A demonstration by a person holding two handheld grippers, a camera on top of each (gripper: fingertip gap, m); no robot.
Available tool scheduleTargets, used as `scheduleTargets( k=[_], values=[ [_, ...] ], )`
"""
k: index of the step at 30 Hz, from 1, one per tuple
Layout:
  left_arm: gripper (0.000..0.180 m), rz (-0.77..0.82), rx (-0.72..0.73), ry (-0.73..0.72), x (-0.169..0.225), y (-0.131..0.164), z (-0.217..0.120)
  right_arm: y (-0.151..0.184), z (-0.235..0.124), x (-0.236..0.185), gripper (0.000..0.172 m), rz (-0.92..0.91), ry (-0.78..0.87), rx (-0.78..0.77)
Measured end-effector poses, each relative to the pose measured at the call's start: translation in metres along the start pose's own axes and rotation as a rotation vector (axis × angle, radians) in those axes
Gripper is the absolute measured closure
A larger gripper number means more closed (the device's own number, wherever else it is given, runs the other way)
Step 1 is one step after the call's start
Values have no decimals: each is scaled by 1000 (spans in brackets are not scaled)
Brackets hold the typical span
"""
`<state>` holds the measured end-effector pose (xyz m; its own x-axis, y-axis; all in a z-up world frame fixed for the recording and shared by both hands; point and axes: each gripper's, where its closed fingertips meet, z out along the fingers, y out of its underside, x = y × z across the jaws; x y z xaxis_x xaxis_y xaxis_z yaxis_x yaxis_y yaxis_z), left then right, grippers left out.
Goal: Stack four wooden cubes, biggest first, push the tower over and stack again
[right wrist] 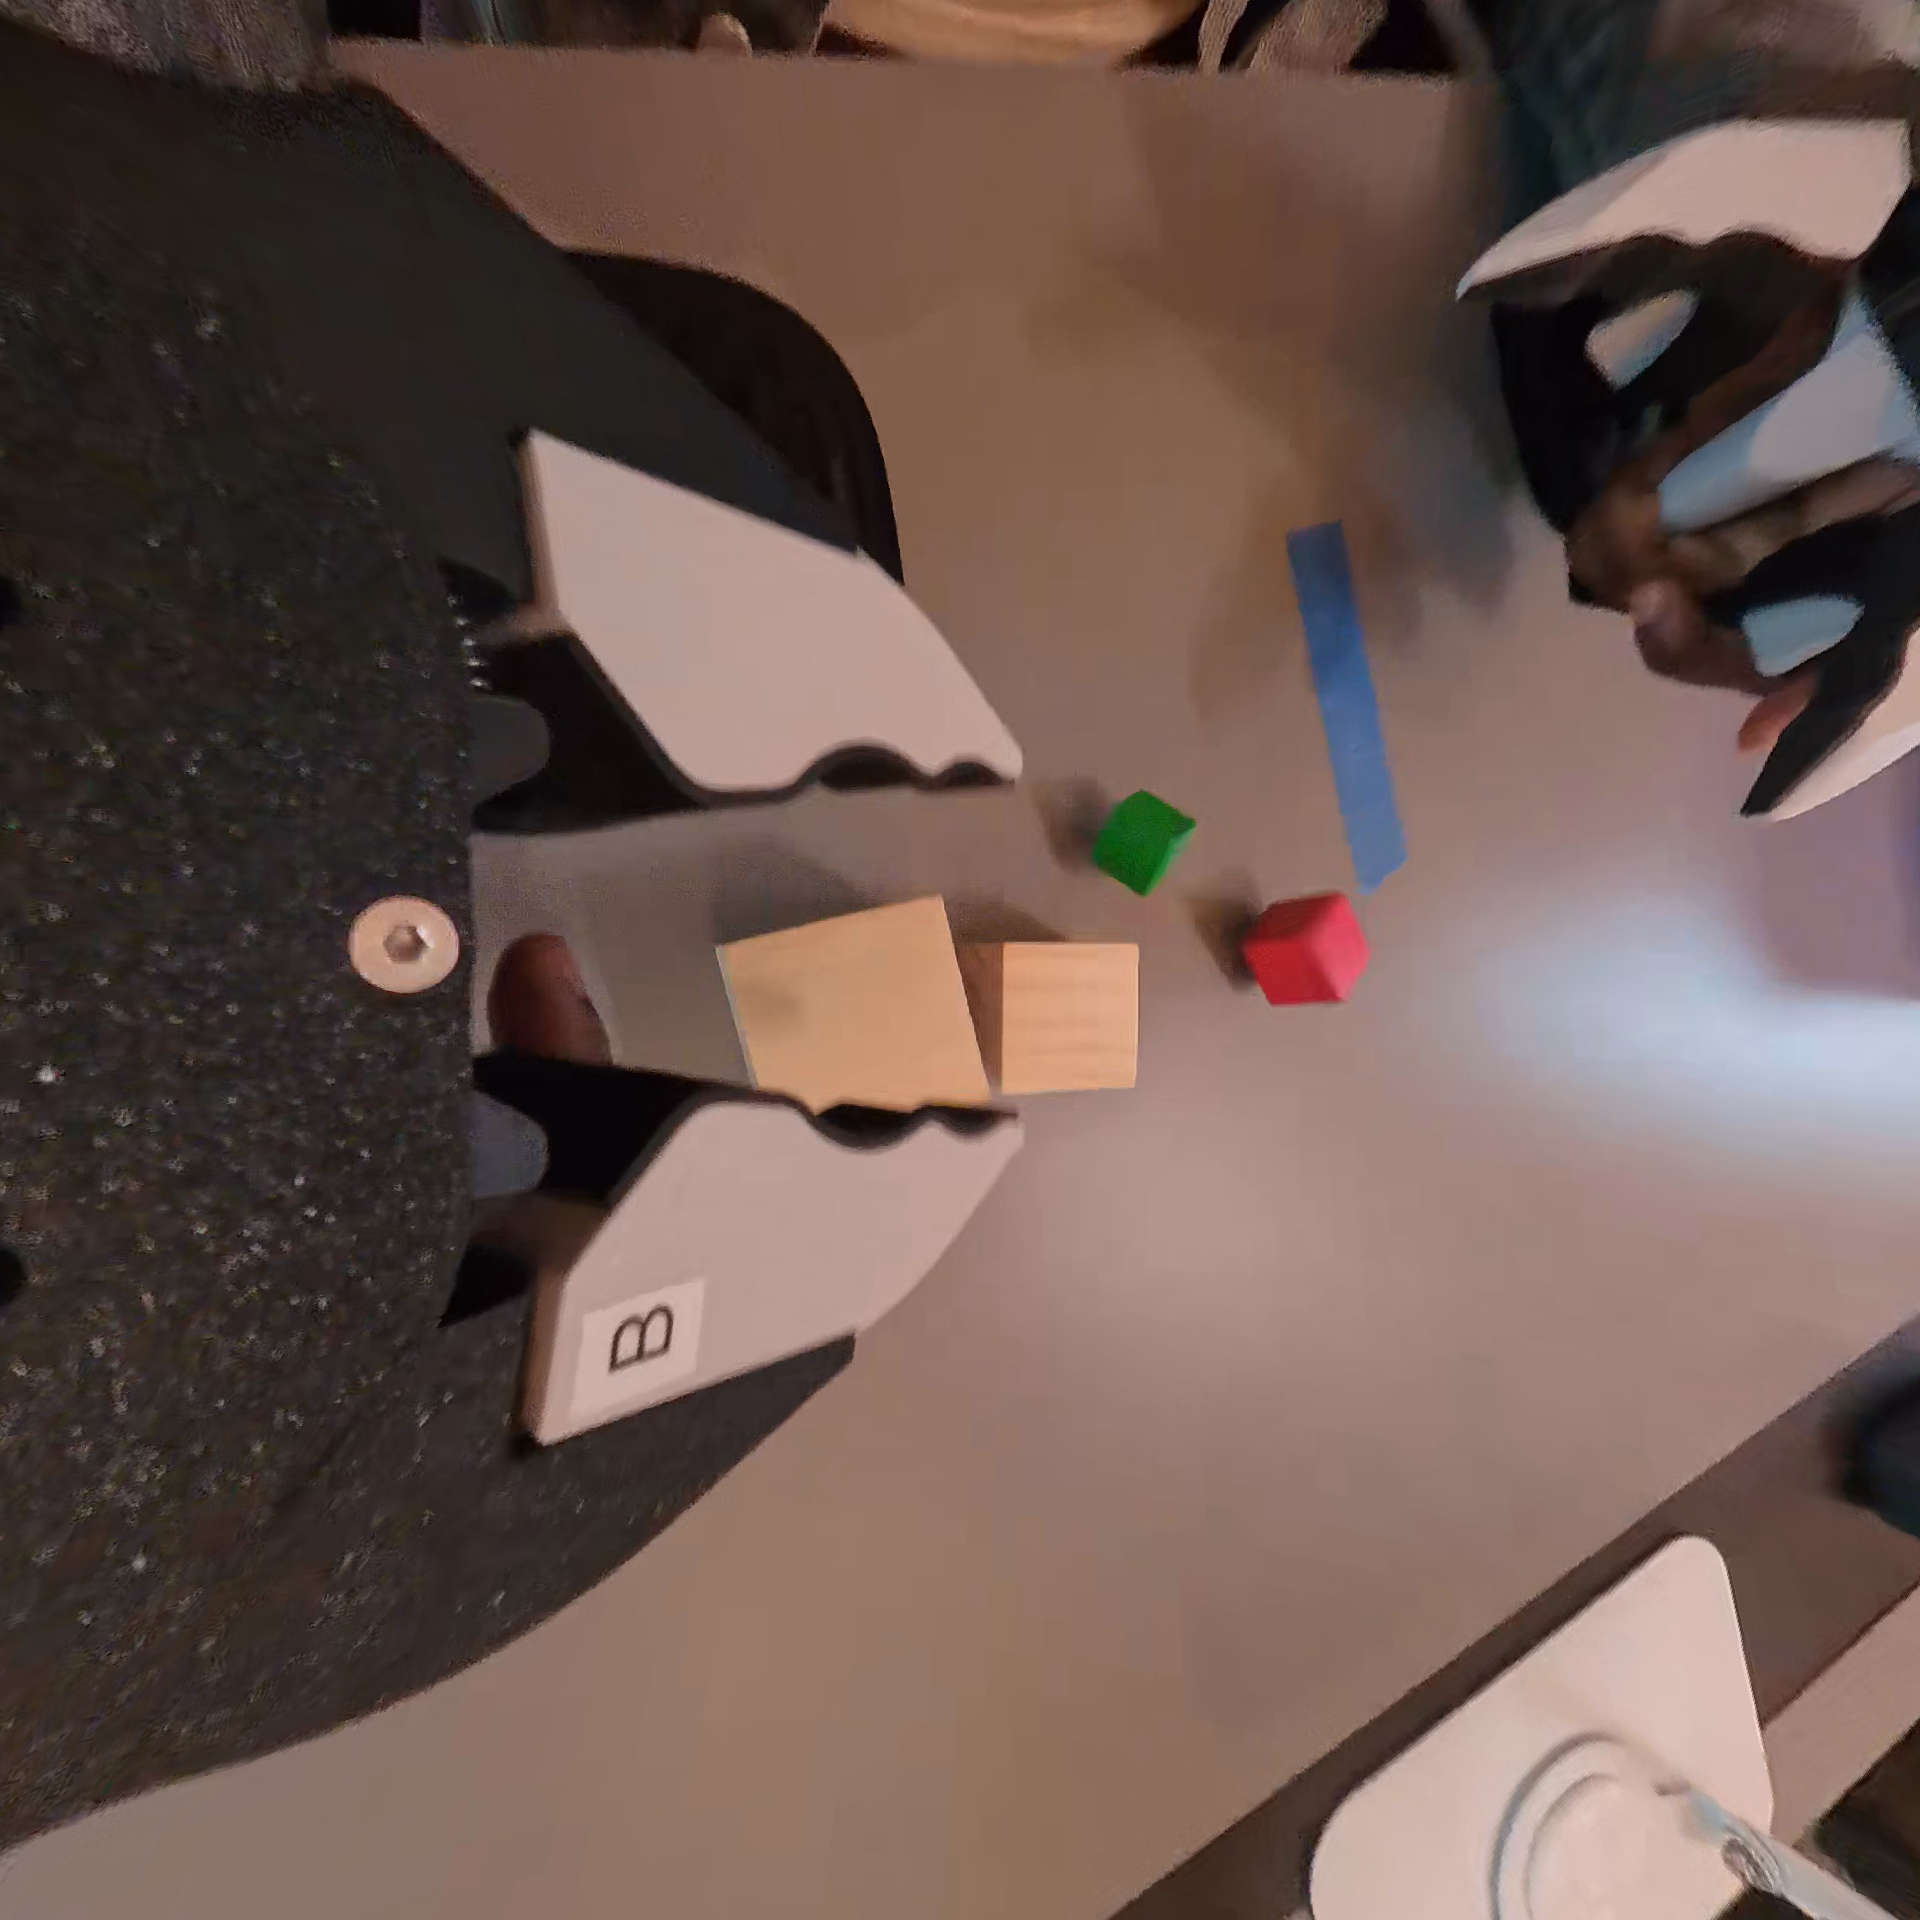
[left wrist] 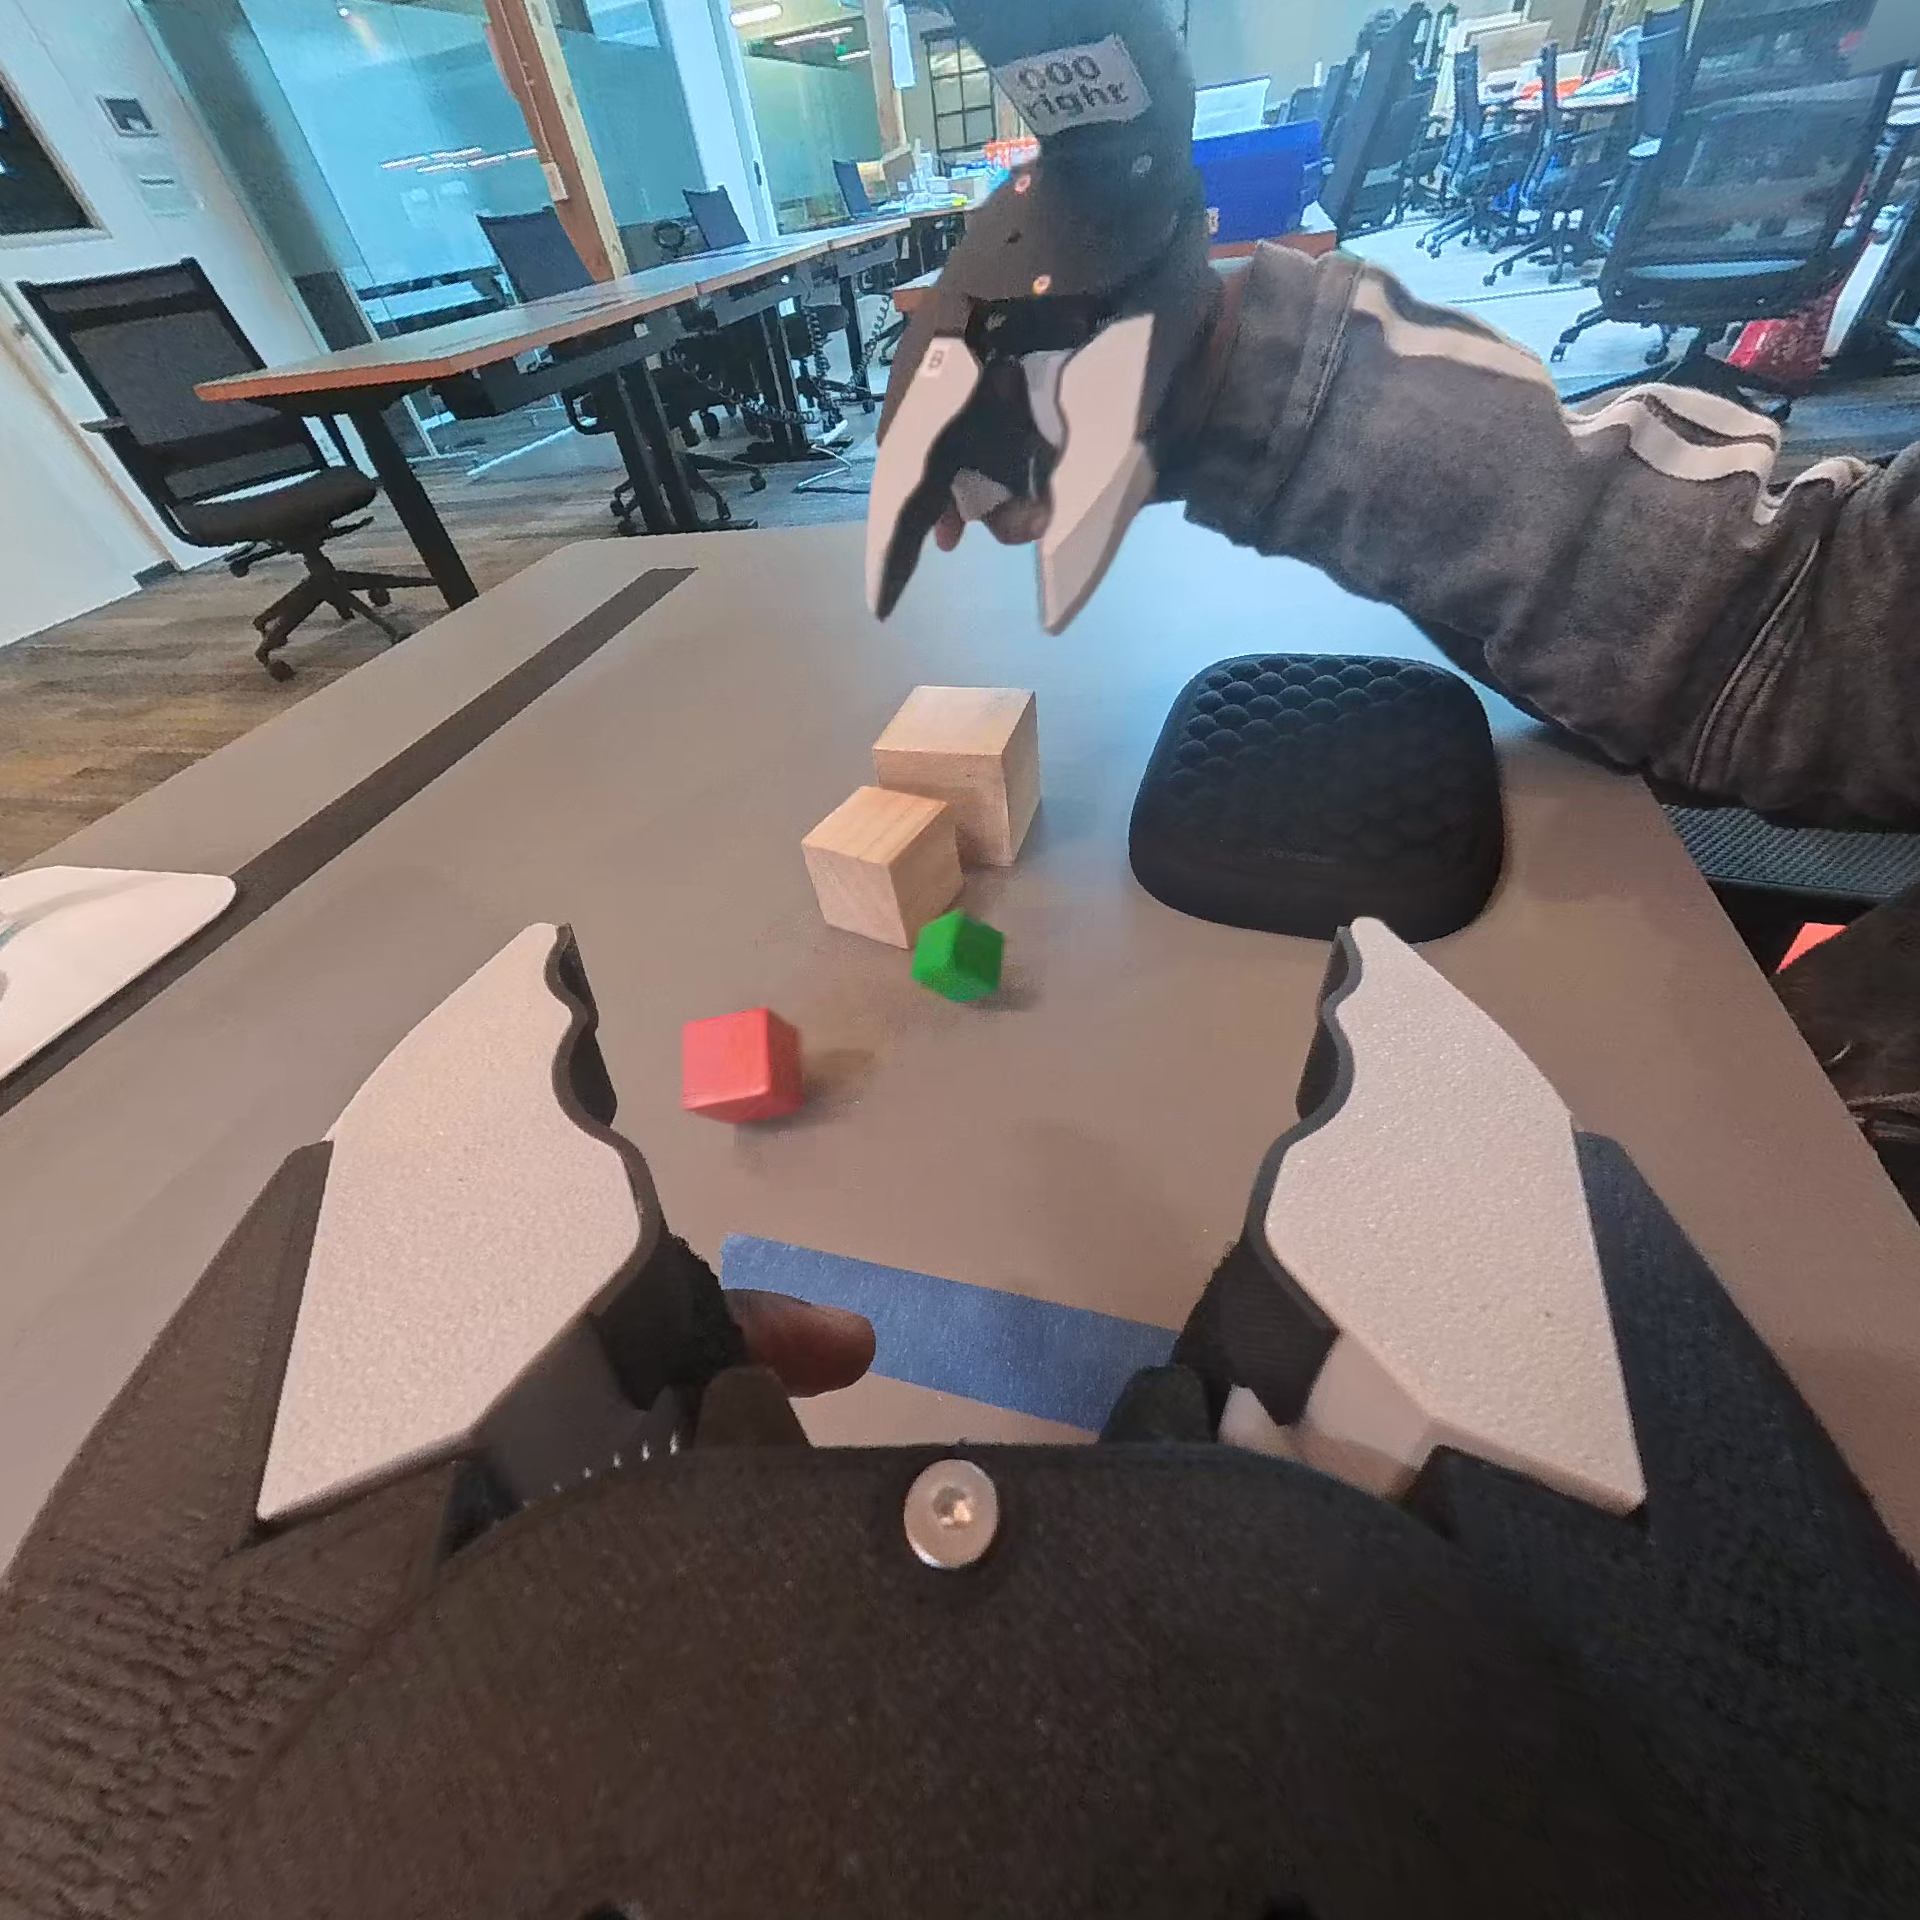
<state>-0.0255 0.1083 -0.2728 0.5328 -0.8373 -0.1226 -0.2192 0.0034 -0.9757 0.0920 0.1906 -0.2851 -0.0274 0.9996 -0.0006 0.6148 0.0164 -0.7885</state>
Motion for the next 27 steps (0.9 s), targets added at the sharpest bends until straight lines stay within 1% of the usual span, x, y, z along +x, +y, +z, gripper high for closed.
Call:
scheduleTargets(
  k=[1, 2, 4, 5, 7, 9, 10, 11, 12, 13, 15, 16, 17, 18, 20, 21, 23, 25, 26, 27],
  values=[
    [51, 0, -1, 0, 0, 0, 0, 3, 0, -2, 99, 19, -16, -10],
    [51, -1, -1, 1, 0, 0, 0, 10, 1, -2, 89, 31, -16, -48],
    [51, -1, -3, 2, 0, 1, 1, 26, 9, 2, 79, 18, 1, -171],
    [51, 0, -4, 2, 0, 1, 1, 32, 14, 2, 78, 3, -3, -234],
    [51, -1, -5, 1, 0, 1, 1, 42, 23, 8, 80, -37, 20, -356],
    [51, -2, -7, -1, -1, 2, 1, 58, 29, 17, 83, -103, 51, -526],
    [51, -3, -7, -1, -1, 2, 1, 69, 30, 22, 88, -141, 65, -629],
    [51, -4, -6, -1, -1, 1, 1, 80, 30, 26, 97, -177, 68, -727],
    [51, -3, -5, 0, 0, 1, 1, 86, 31, 27, 104, -209, 62, -793],
    [51, -1, -5, 0, 0, 1, 1, 85, 31, 29, 105, -237, 67, -806],
    [51, 3, -5, -1, 0, 0, 1, 84, 30, 30, 105, -232, 55, -818],
    [51, 7, -2, -5, 0, -1, 1, 81, 29, 32, 106, -225, 66, -776],
    [51, 12, 5, -11, -1, -2, 0, 73, 28, 34, 106, -196, 86, -697],
    [51, 20, 16, -22, -2, -5, 0, 60, 26, 35, 106, -139, 98, -579],
    [54, 47, 61, -66, -6, -14, -3, 22, 20, 29, 106, -11, 79, -259],
    [57, 69, 93, -104, -10, -19, -5, 0, 14, 22, 106, 42, 43, -84],
    [61, 142, 163, -227, -21, -33, -12, -44, 0, 3, 106, 127, -64, 247],
    [66, 266, 219, -364, -29, -46, -21, -82, -8, -19, 106, 251, -225, 514],
    [67, 342, 234, -431, -31, -51, -25, -94, -5, -31, 106, 322, -327, 591],
    [68, 415, 244, -473, -30, -56, -27, -102, 2, -42, 106, 381, -417, 630]
  ],
)
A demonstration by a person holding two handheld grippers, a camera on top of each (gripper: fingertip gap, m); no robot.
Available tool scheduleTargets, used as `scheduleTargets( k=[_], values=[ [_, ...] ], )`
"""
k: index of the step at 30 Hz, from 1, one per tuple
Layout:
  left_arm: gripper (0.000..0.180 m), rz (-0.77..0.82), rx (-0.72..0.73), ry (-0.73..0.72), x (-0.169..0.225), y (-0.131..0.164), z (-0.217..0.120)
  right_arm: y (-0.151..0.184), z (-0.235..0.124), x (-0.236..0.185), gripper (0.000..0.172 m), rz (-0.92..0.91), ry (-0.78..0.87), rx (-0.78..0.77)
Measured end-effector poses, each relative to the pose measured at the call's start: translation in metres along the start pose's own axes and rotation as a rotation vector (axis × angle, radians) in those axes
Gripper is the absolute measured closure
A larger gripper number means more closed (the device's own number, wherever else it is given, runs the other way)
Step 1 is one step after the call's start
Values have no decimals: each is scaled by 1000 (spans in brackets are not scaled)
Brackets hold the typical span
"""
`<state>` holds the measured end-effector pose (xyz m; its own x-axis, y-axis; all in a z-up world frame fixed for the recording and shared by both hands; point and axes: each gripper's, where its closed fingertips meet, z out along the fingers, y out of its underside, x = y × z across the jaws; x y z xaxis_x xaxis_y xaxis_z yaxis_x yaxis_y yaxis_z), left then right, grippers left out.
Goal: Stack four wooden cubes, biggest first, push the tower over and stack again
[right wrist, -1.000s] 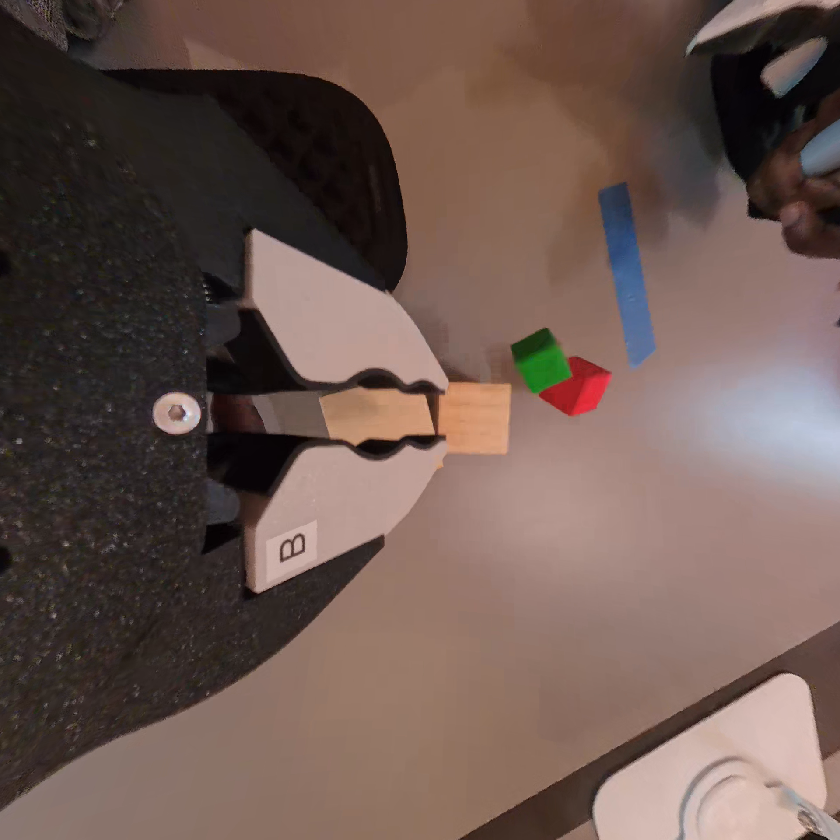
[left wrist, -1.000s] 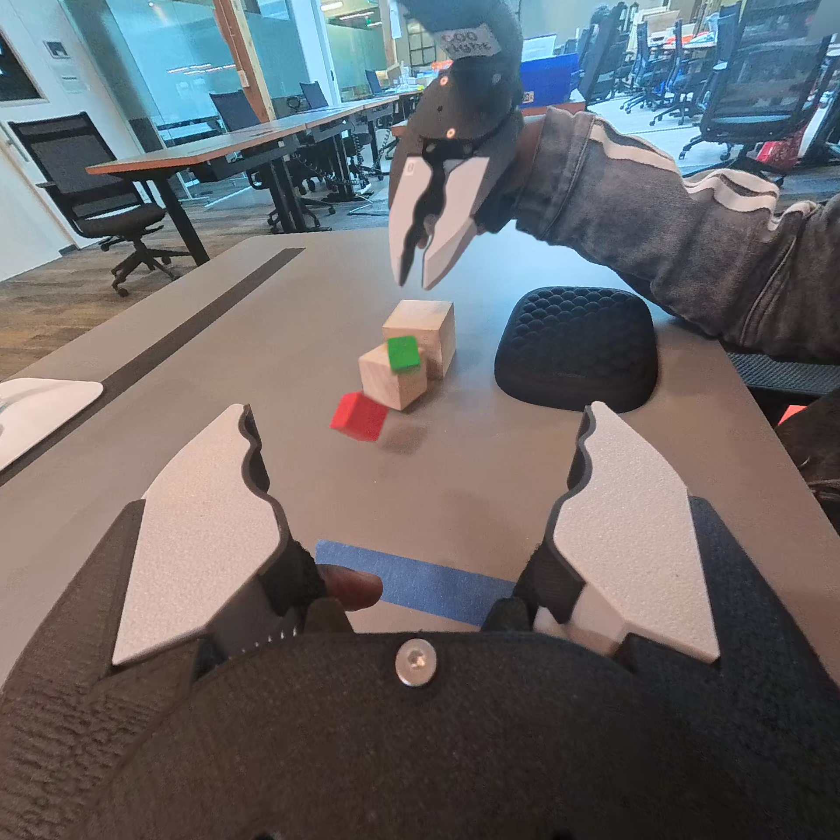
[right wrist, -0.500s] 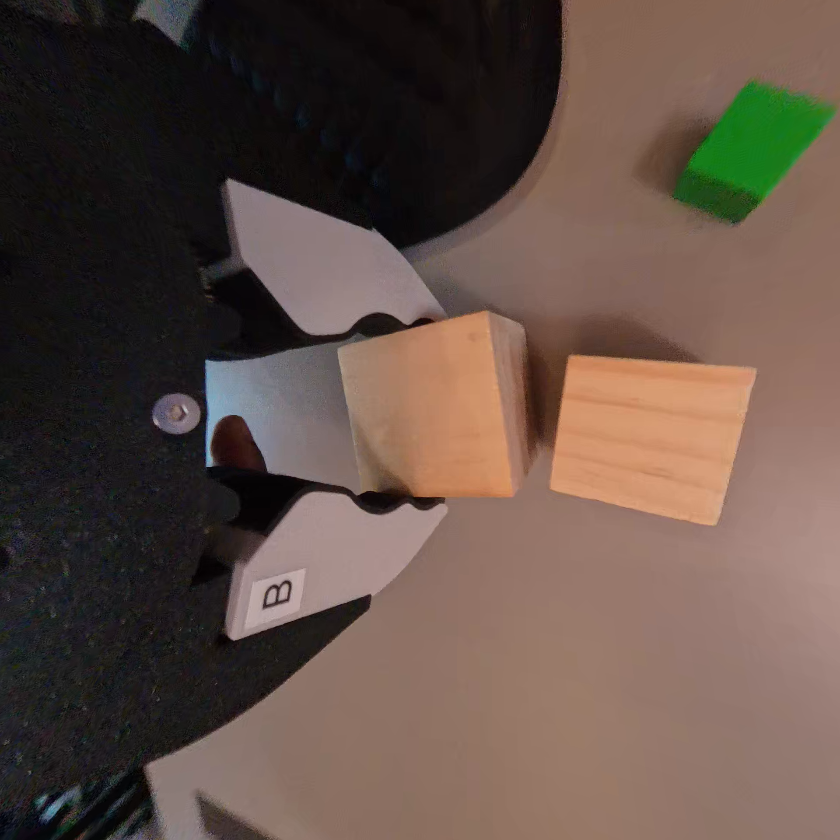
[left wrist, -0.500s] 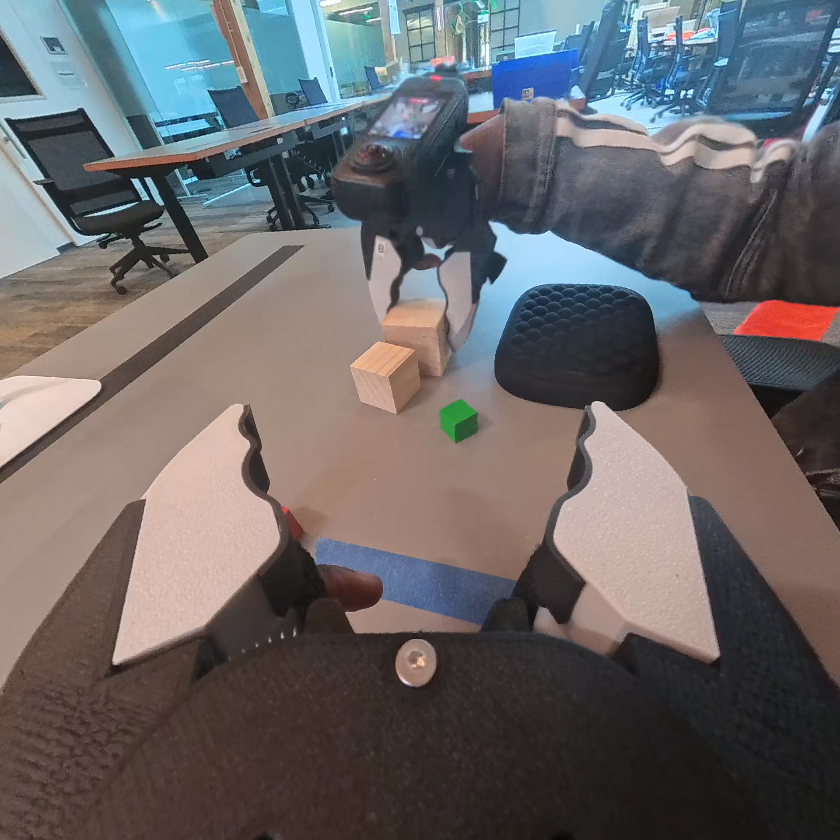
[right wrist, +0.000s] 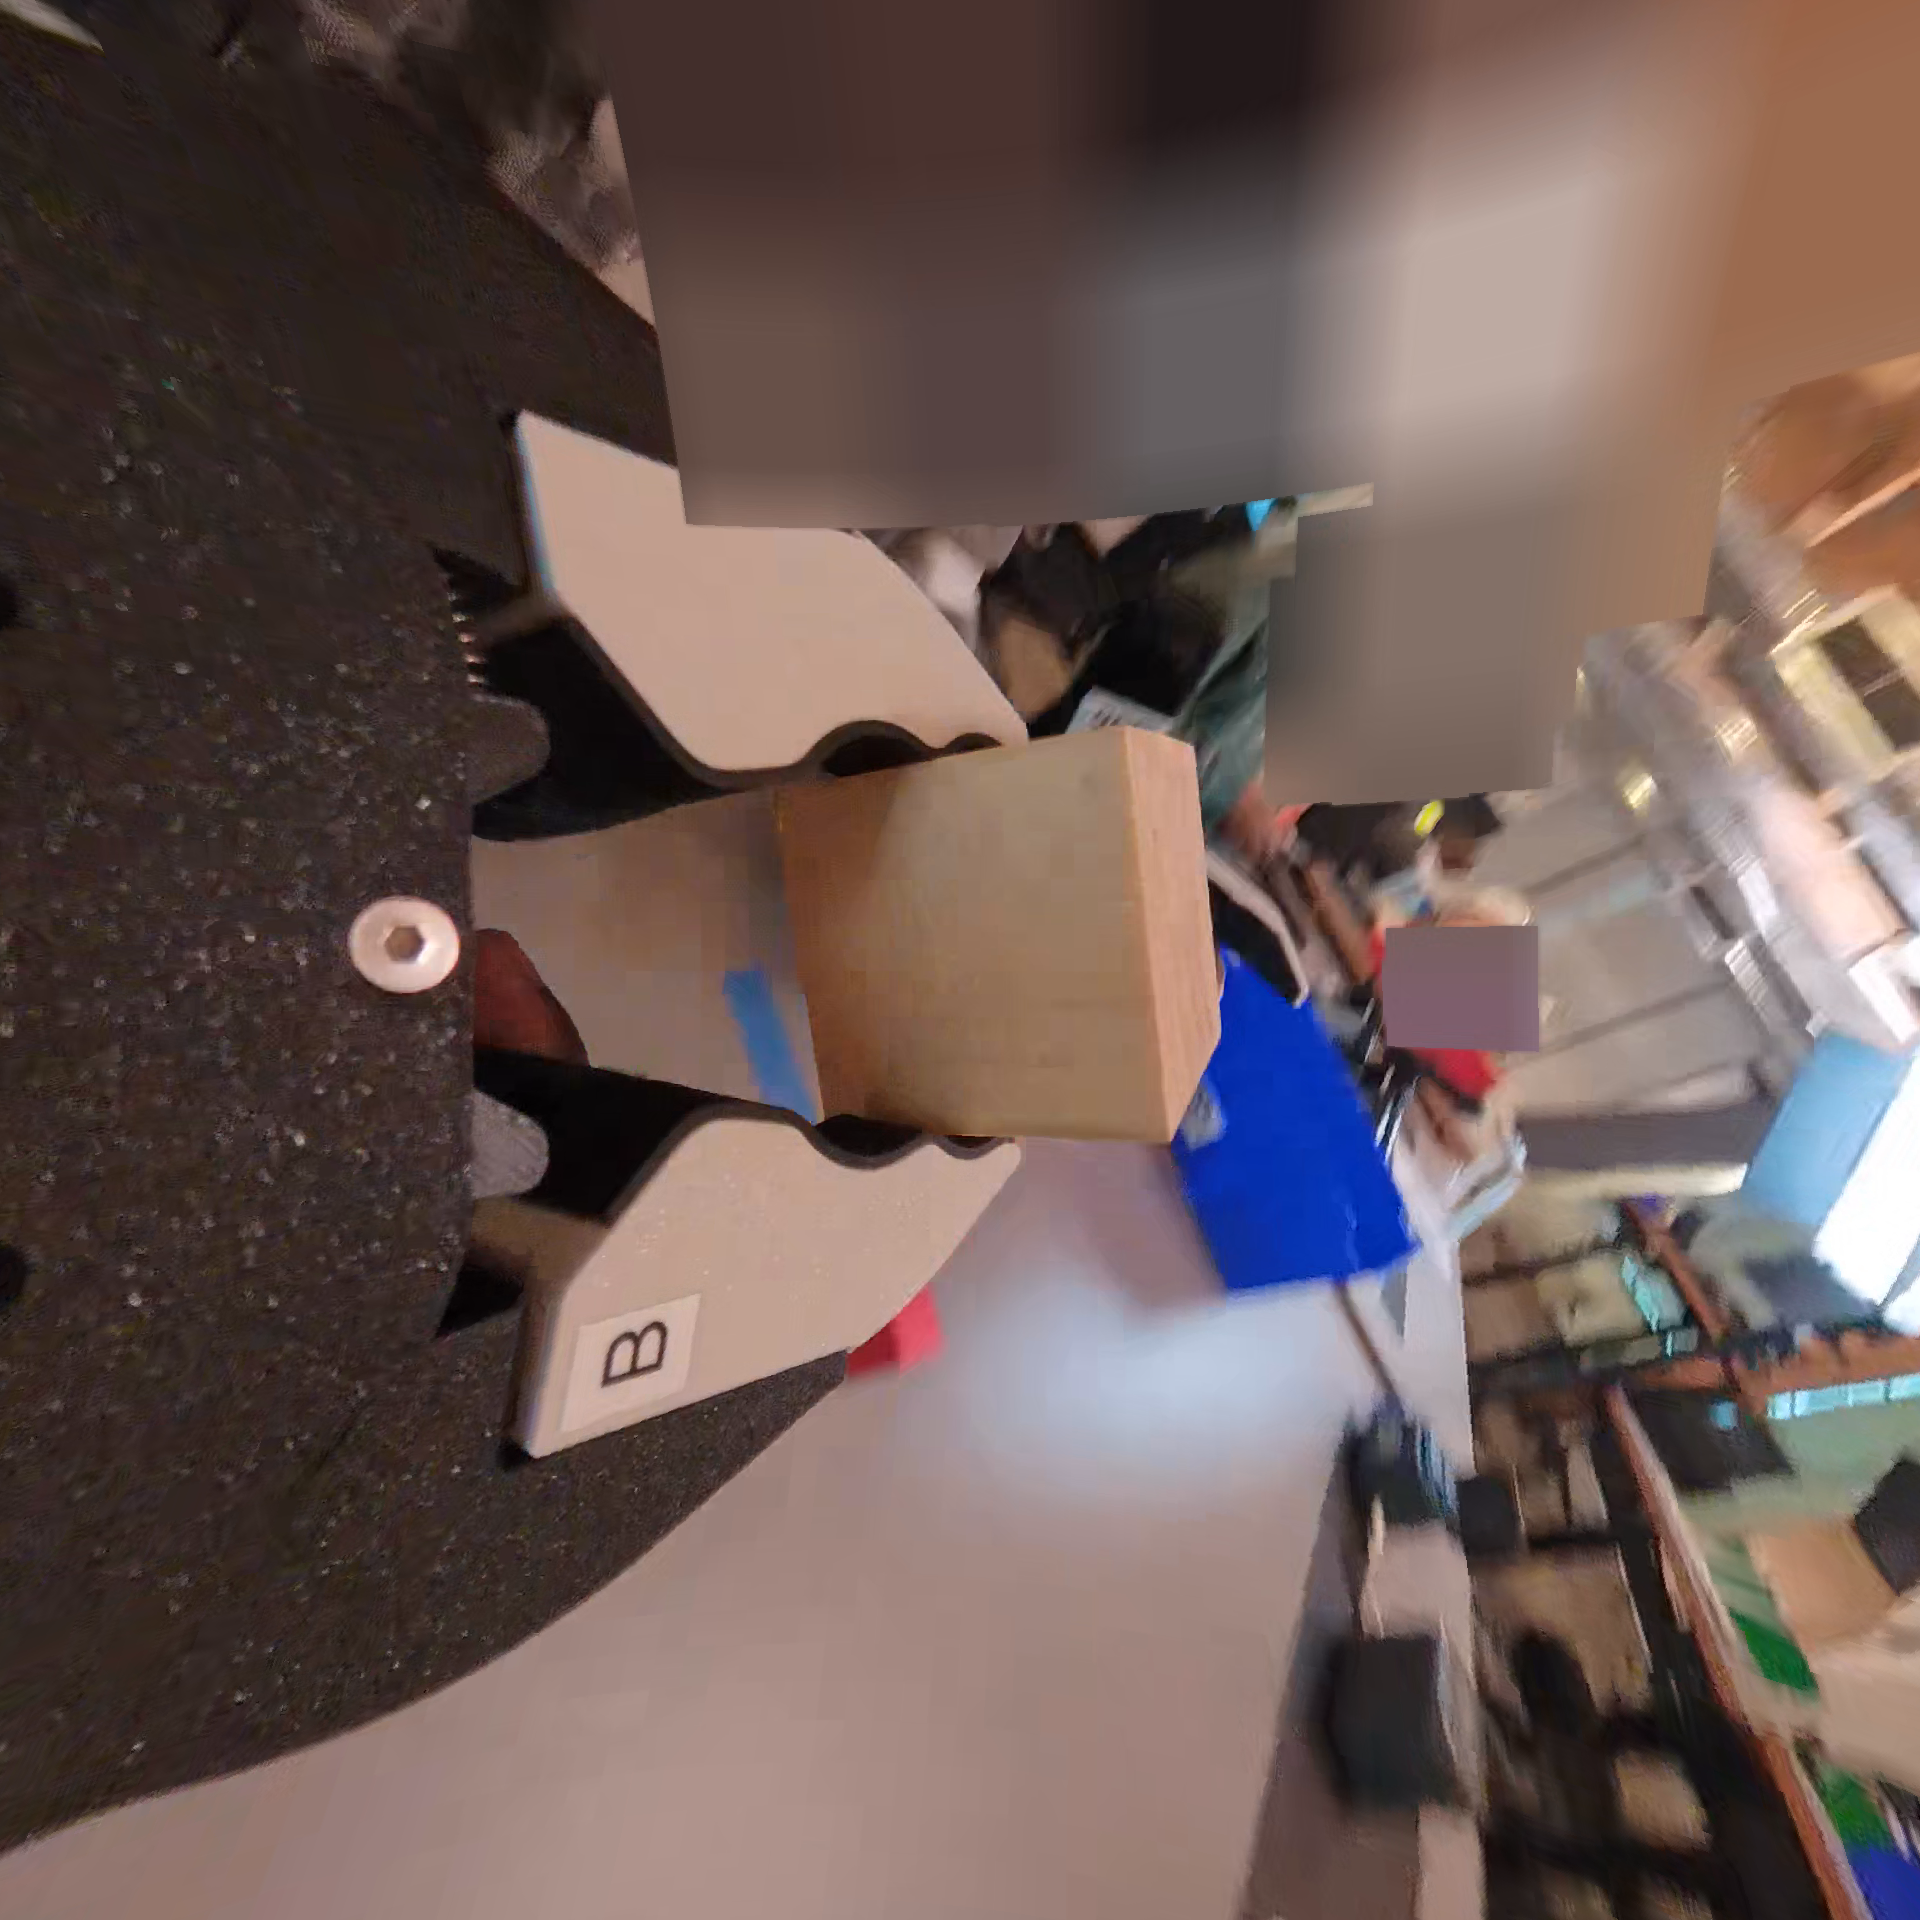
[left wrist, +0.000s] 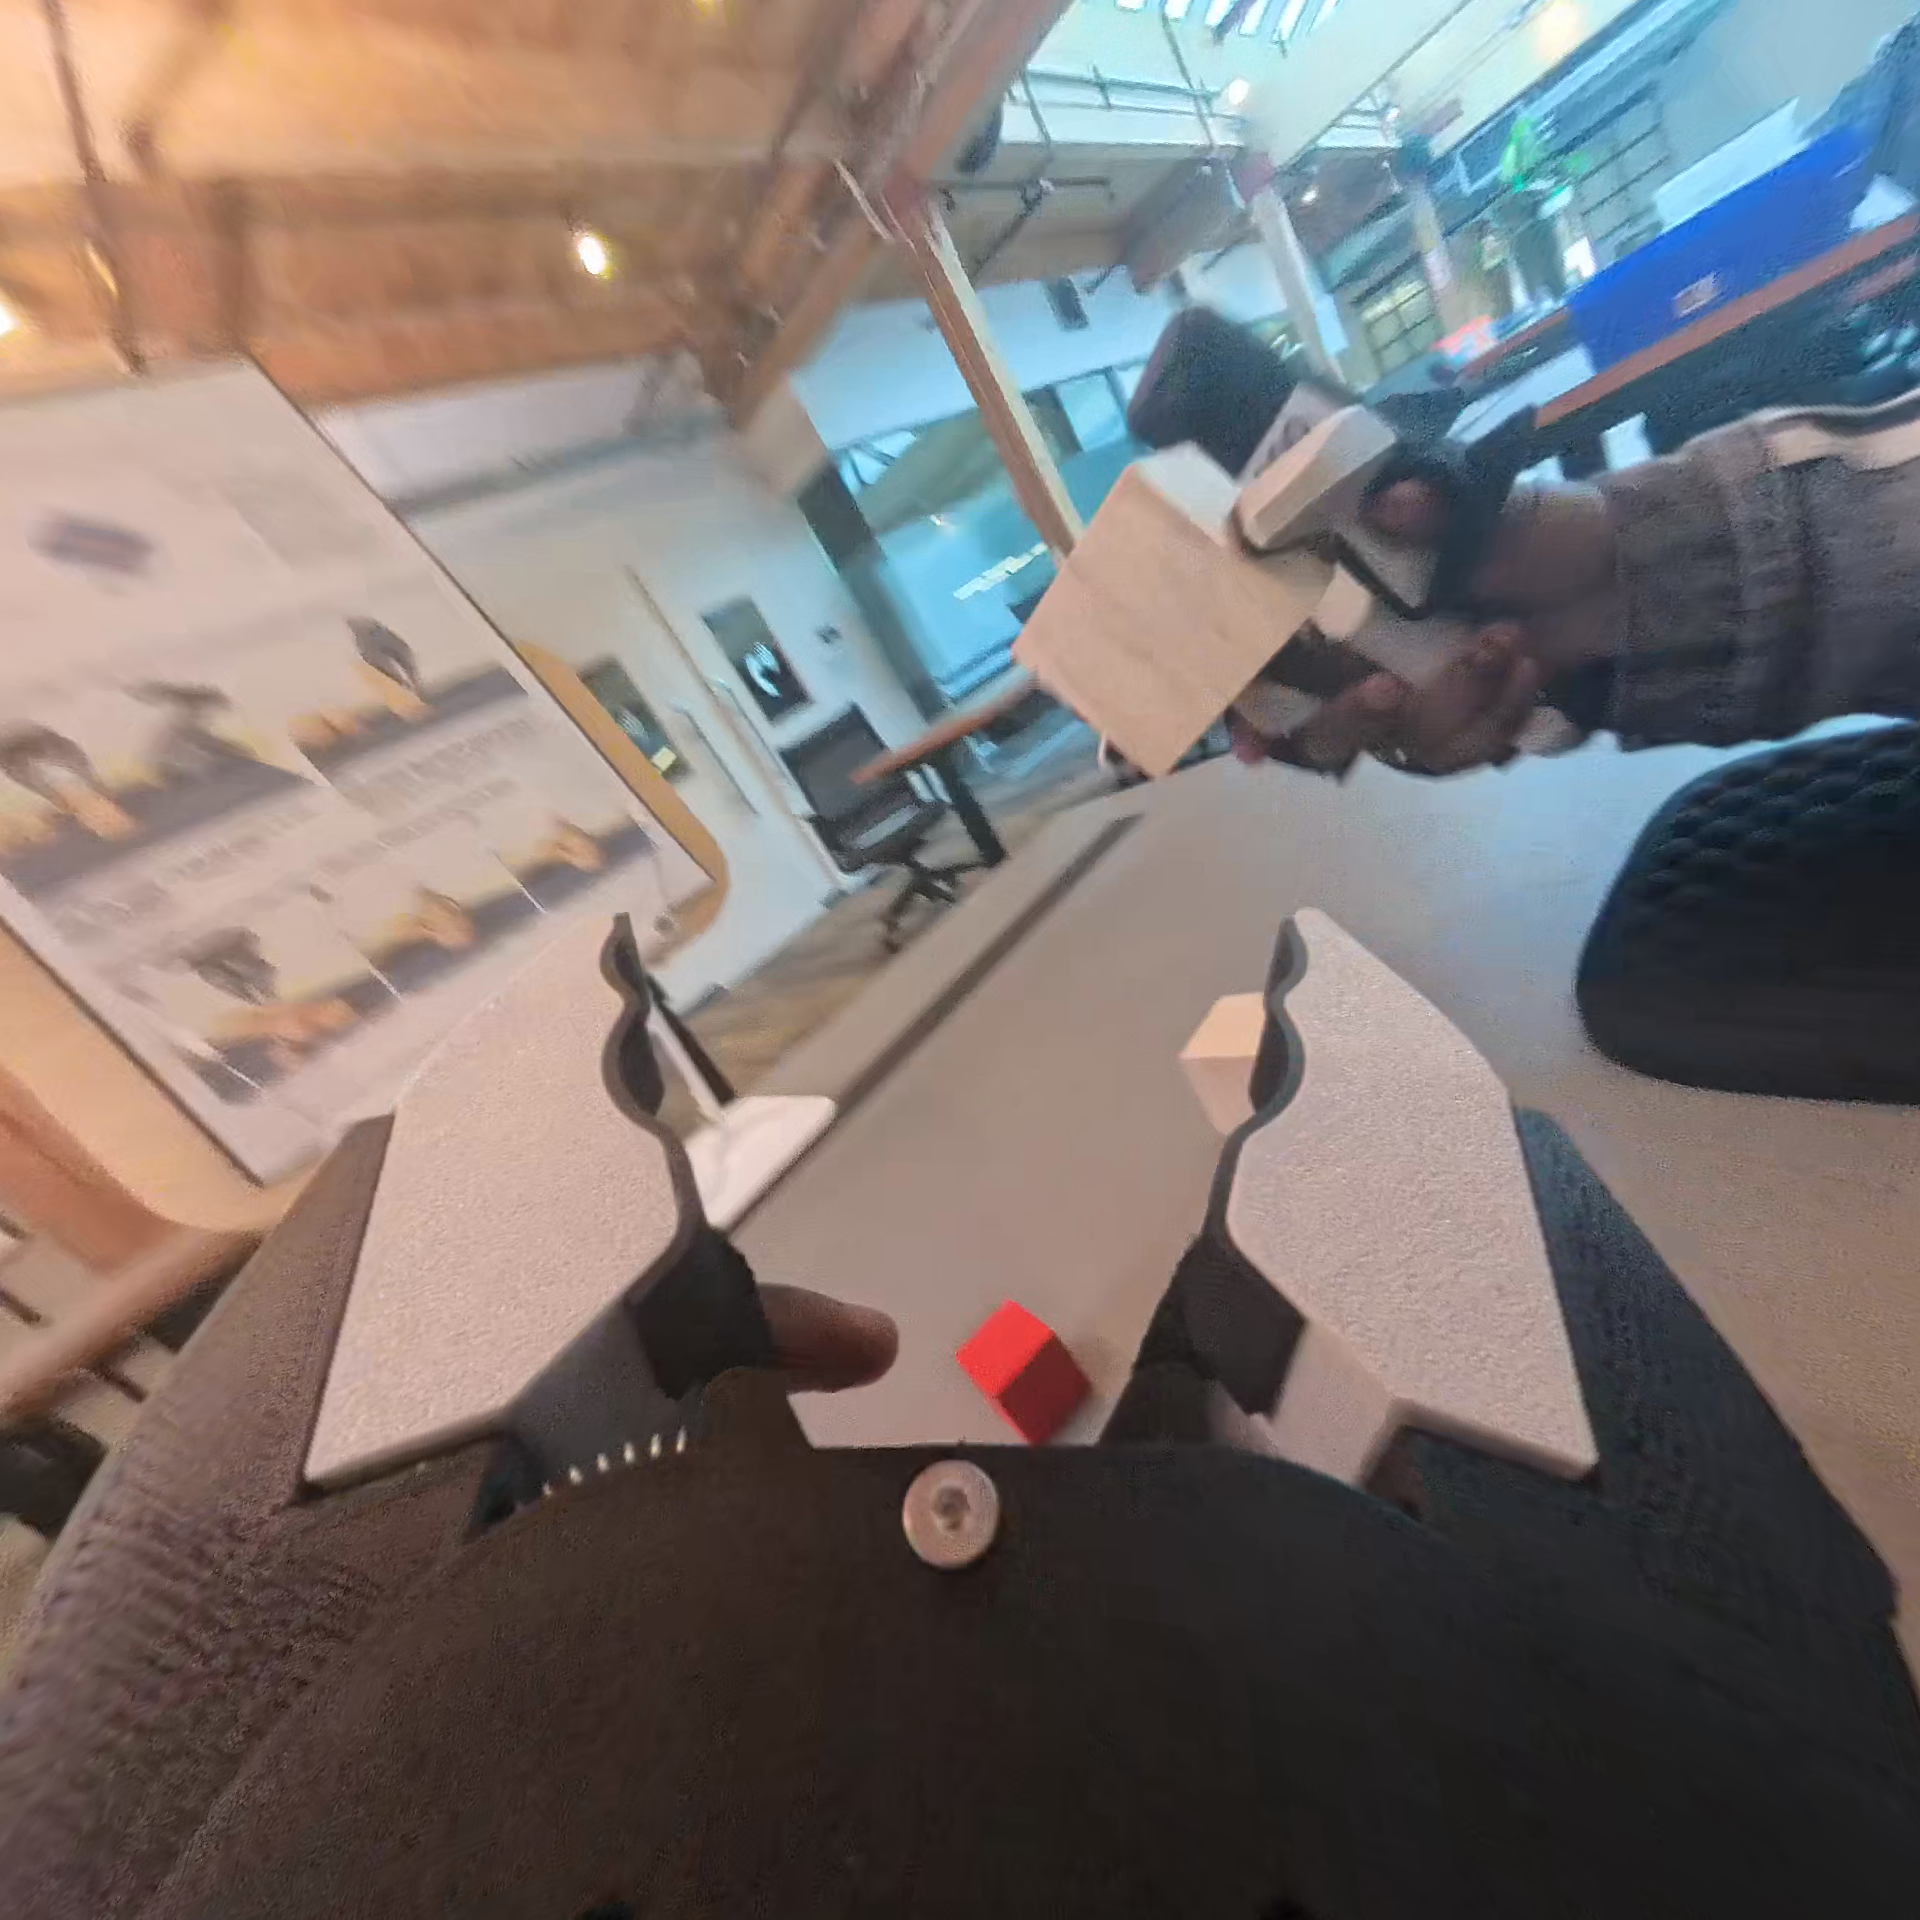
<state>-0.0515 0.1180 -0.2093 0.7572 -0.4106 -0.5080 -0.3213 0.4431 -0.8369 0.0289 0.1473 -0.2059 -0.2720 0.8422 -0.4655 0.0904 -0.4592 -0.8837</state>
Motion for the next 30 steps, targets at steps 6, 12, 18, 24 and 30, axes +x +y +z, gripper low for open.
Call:
scheduleTargets(
  k=[6, 12, 18, 24, 30],
  values=[
    [73, 279, -13, 100, 34, 0, 2, 66, 65, -8, 105, 275, -198, -177],
    [114, 521, -87, 184, 63, 15, 3, 82, 74, -24, 106, 296, -278, -242],
    [117, 448, -320, 394, 49, 29, -11, 80, 68, -19, 96, 128, -201, -258],
    [116, 283, -1140, 810, -2, 88, -91, 71, 41, -1, 84, -295, 54, -305],
    [116, 169, -1432, 995, 7, 111, -112, 80, 26, 16, 84, -429, 185, -419]
  ],
)
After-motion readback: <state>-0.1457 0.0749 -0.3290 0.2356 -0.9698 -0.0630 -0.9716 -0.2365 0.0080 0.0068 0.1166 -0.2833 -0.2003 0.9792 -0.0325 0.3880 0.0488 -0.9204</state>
